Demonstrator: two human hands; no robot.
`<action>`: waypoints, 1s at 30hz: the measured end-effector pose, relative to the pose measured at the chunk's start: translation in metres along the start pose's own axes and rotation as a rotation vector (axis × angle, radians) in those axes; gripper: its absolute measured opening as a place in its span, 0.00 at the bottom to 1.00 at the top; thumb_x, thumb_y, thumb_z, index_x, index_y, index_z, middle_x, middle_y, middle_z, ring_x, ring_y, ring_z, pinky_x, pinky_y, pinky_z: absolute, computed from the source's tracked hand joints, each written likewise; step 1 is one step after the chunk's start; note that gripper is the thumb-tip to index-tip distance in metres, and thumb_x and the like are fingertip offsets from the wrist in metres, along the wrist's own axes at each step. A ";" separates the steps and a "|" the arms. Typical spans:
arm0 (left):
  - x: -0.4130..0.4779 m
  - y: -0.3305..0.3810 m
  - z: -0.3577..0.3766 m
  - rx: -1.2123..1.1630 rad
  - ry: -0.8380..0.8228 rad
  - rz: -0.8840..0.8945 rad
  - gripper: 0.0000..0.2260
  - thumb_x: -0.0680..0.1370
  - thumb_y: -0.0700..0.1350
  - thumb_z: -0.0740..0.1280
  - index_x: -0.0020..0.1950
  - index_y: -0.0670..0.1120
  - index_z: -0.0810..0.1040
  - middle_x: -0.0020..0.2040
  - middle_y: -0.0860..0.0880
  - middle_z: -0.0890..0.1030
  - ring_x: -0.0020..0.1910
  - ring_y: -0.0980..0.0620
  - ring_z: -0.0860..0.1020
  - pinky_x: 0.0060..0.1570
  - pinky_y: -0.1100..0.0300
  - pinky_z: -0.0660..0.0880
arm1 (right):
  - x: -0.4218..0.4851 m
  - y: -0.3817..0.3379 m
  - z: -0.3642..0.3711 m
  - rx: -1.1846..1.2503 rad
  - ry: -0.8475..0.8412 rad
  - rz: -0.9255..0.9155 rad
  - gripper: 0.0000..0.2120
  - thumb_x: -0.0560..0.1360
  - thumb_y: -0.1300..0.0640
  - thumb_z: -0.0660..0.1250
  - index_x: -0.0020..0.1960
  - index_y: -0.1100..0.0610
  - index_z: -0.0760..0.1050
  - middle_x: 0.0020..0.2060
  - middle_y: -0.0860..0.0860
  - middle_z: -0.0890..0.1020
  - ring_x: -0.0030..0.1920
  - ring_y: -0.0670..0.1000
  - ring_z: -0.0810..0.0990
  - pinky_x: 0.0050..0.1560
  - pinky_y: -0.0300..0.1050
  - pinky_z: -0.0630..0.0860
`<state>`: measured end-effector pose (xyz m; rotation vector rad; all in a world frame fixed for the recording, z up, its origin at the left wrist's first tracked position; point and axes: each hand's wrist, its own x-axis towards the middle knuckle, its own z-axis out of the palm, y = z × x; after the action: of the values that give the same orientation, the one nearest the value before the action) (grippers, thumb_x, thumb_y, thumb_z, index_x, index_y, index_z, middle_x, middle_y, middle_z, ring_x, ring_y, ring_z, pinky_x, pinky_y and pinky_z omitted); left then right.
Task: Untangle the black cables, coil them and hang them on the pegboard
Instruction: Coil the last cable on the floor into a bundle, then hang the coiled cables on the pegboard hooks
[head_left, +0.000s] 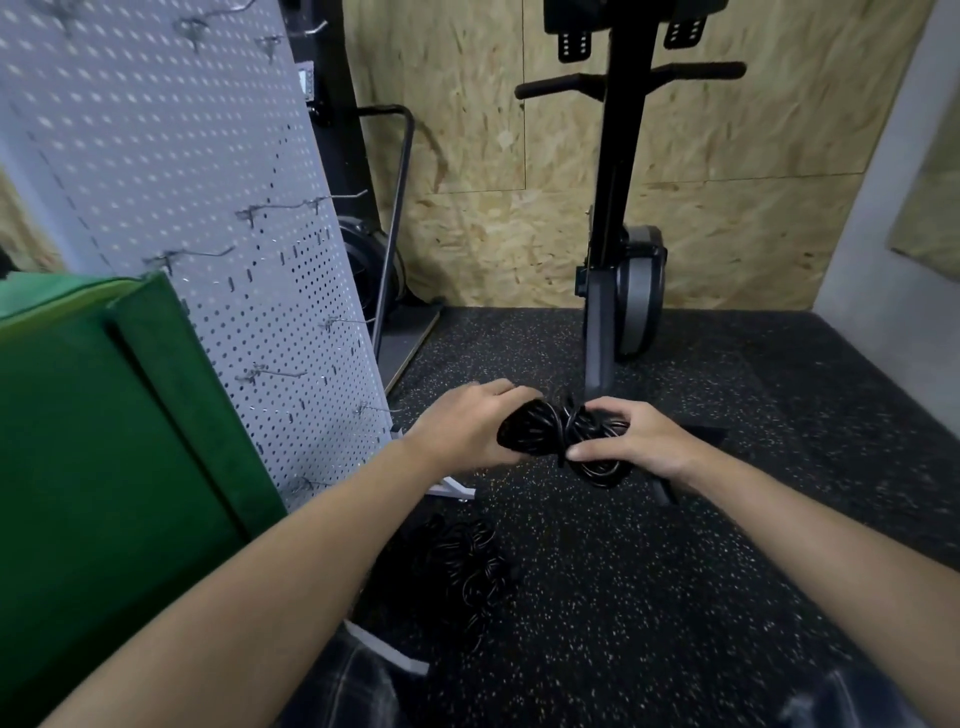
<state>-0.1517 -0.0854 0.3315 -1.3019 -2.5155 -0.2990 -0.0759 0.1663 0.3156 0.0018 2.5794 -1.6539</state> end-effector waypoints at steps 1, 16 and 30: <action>0.003 -0.001 0.000 0.001 0.000 0.020 0.29 0.72 0.54 0.76 0.72 0.51 0.76 0.55 0.49 0.82 0.50 0.44 0.83 0.47 0.48 0.81 | 0.000 0.000 -0.001 -0.031 -0.004 -0.009 0.23 0.66 0.52 0.85 0.58 0.47 0.81 0.52 0.45 0.86 0.55 0.45 0.85 0.52 0.34 0.77; 0.005 -0.049 0.055 0.027 -0.108 -0.057 0.31 0.74 0.50 0.76 0.75 0.54 0.72 0.62 0.52 0.78 0.59 0.49 0.79 0.54 0.49 0.80 | 0.086 0.050 0.058 -0.404 -0.049 -0.016 0.36 0.63 0.44 0.85 0.67 0.49 0.75 0.54 0.43 0.82 0.55 0.45 0.80 0.50 0.35 0.74; -0.043 -0.169 0.055 -0.198 -0.064 -0.822 0.29 0.82 0.36 0.66 0.82 0.47 0.63 0.79 0.48 0.67 0.68 0.43 0.75 0.68 0.55 0.71 | 0.192 0.071 0.136 -0.155 0.000 0.022 0.34 0.62 0.47 0.86 0.63 0.48 0.74 0.56 0.48 0.83 0.58 0.51 0.81 0.58 0.49 0.78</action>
<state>-0.2753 -0.1972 0.2569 -0.2511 -3.0107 -0.6904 -0.2550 0.0651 0.1822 0.0210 2.6902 -1.4431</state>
